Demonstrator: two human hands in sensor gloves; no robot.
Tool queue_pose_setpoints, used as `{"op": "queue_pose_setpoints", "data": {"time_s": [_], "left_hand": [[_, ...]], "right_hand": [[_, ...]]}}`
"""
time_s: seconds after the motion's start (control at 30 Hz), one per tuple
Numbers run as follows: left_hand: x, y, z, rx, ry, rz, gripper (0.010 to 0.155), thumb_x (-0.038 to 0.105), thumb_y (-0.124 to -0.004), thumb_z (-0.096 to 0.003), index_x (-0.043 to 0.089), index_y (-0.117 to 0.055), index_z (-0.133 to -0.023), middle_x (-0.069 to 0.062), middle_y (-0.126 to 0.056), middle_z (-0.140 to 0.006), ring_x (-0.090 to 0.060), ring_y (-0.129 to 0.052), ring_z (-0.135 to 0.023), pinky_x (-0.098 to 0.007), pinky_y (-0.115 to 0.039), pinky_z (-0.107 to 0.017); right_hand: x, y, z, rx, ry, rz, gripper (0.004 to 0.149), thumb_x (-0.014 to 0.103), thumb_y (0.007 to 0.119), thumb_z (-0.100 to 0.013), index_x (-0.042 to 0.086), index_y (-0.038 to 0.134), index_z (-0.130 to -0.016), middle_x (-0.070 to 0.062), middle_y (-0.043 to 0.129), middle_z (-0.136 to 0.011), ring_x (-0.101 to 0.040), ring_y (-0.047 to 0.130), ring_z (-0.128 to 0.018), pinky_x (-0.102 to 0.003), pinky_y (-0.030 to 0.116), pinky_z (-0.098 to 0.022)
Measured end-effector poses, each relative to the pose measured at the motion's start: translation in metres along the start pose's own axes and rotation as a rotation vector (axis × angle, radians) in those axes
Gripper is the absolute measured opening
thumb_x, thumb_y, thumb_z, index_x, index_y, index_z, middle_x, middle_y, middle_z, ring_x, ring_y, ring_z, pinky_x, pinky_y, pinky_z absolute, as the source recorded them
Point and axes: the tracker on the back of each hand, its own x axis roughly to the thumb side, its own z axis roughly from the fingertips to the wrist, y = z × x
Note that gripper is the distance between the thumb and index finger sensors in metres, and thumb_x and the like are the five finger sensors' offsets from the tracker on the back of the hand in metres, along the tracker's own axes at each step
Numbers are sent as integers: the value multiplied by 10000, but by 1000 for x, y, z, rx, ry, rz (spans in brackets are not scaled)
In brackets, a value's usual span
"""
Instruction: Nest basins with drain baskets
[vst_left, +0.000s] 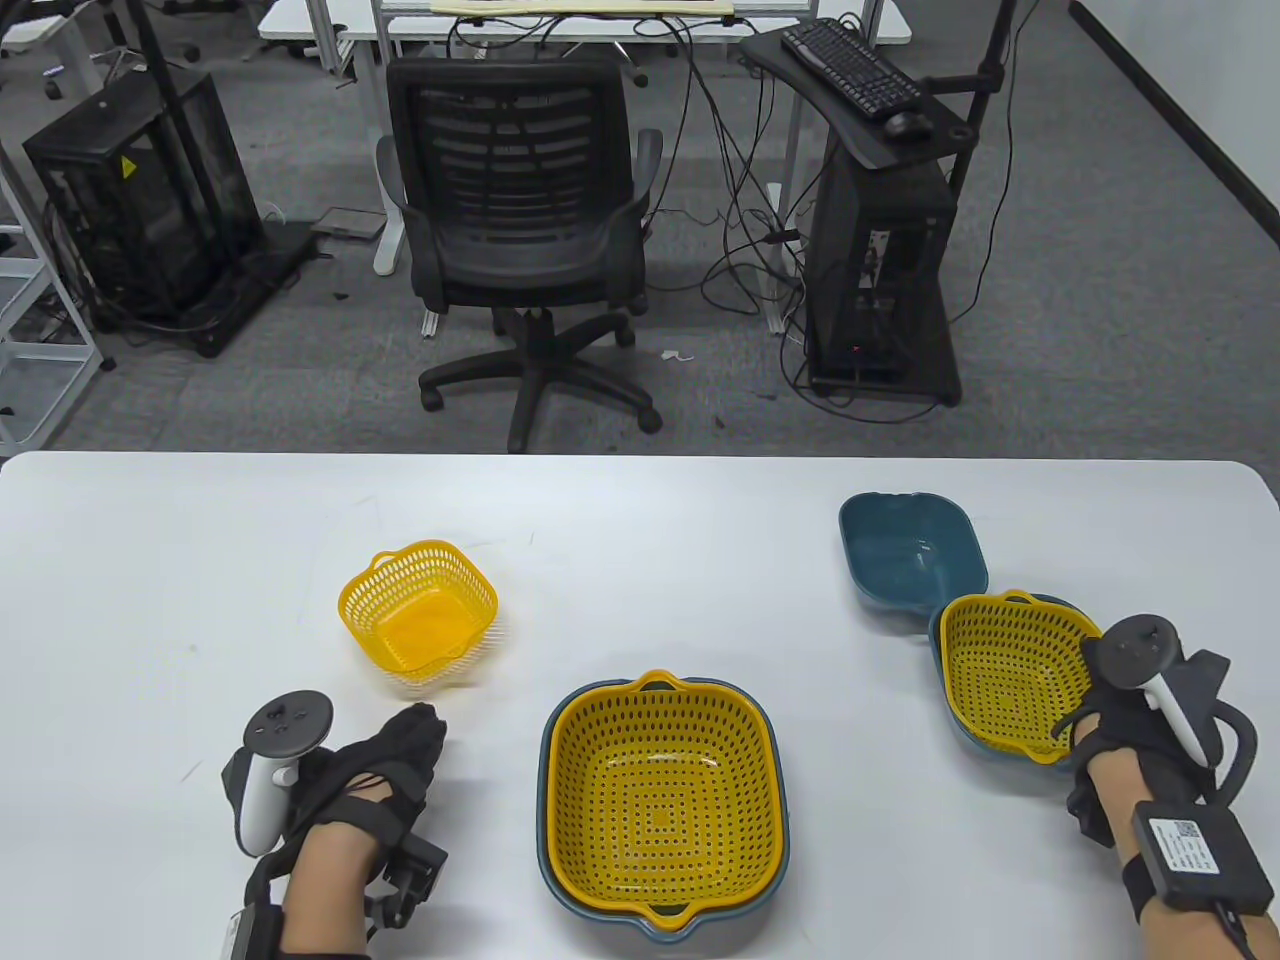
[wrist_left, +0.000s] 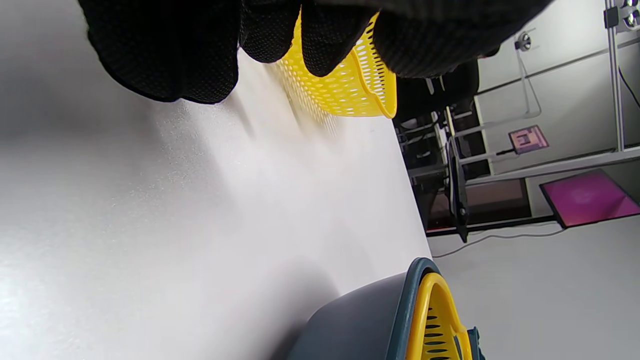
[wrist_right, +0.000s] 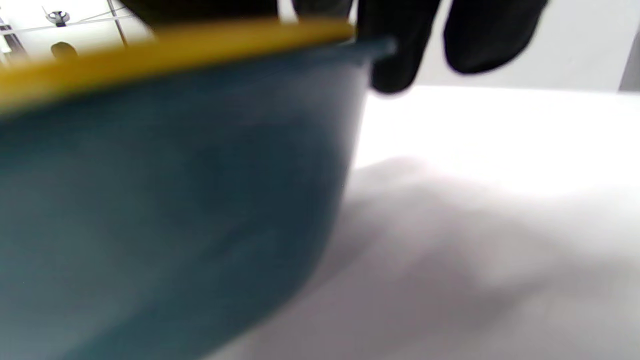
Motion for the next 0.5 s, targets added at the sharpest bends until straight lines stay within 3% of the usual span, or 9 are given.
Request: {"op": "queue_pose_setpoints", "data": {"time_s": [0.07,0.13,0.2,0.33,0.5], "left_hand": [[-2,0,-2,-3,10,3,676,464,-692,-526,179,-548,-1122,-192,-453,-1148,-500,-743,-949,-558,-738,-619],[-4,1,-3,-2,18,2,676,465,-691,-526,180,-546,-1122,-194,-452,-1148,-501,-743,-948,-558,-737,-620],[-5,2,-3,-2,22,8,677,465,-692,-526,178,-548,-1122,-194,-452,-1148,-503,-738,-950,-559,-736,-620],[-4,3,-4,0,23,7,678,466,-691,-525,179,-547,-1122,-194,-451,-1148,-502,-741,-950,-558,-736,-621],[-4,4,-4,0,25,14,676,464,-691,-526,180,-547,-1122,-193,-451,-1148,-505,-739,-949,-558,-735,-621]], "right_hand": [[-3,0,-9,102,19,-47,603,234,776,-496,376,484,-1004,-72,207,-1141,-474,462,-996,-671,554,-635],[-9,2,-18,178,39,-101,619,224,771,-498,386,453,-1005,-71,163,-1136,-478,469,-977,-646,570,-628],[-14,5,-24,183,46,-162,593,200,773,-494,375,506,-993,-82,292,-1142,-446,681,-879,-576,694,-552],[-18,9,-26,102,55,-157,567,141,819,-445,339,640,-946,-79,710,-1024,-327,1014,-484,-441,880,-280],[-17,8,-18,50,21,-169,575,147,851,-415,306,676,-939,-56,740,-1005,-314,1039,-366,-412,887,-180]]}}
